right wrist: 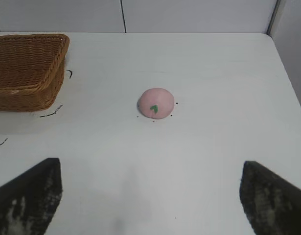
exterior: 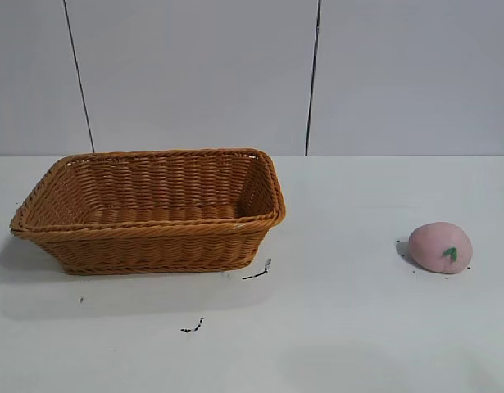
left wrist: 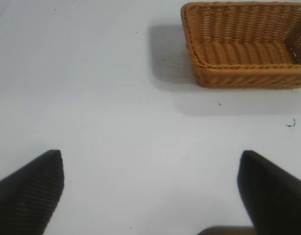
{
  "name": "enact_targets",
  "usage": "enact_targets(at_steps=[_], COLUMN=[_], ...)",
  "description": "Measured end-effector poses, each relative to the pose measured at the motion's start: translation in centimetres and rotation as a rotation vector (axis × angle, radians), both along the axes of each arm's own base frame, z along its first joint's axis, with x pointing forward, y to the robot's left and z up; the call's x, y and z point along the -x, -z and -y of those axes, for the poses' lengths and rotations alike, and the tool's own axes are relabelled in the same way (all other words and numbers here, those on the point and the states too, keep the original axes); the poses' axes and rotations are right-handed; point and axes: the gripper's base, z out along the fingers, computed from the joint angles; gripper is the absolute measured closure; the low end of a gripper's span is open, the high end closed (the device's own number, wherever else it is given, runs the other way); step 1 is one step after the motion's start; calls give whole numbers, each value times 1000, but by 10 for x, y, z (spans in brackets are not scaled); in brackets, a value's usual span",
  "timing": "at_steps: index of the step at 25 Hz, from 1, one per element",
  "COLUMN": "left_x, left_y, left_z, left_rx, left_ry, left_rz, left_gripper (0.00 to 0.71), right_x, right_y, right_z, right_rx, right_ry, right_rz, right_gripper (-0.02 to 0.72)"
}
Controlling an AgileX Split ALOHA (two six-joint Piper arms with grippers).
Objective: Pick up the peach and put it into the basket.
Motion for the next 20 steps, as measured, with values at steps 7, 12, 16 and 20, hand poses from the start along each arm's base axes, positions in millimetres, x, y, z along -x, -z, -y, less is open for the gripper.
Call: enact_targets(at_steps=[7,12,16,20], left_x=[0,0,0,0], left_y=[0,0,0,0], left_z=[0,0,0,0], left_rx=[0,0,0,0], left_ry=[0,0,0,0], left_rz=[0,0,0,0], left_gripper=[17,17,17,17], right_x=[0,-1,-22,-76], right_y=[0,-2,-27,-49], right_z=[0,0,0,-1], right_rx=[0,0,-3,-3], right_ry=[0,0,4,10], right_rz=[0,8,26,-70], right_gripper=[22,22,22,22])
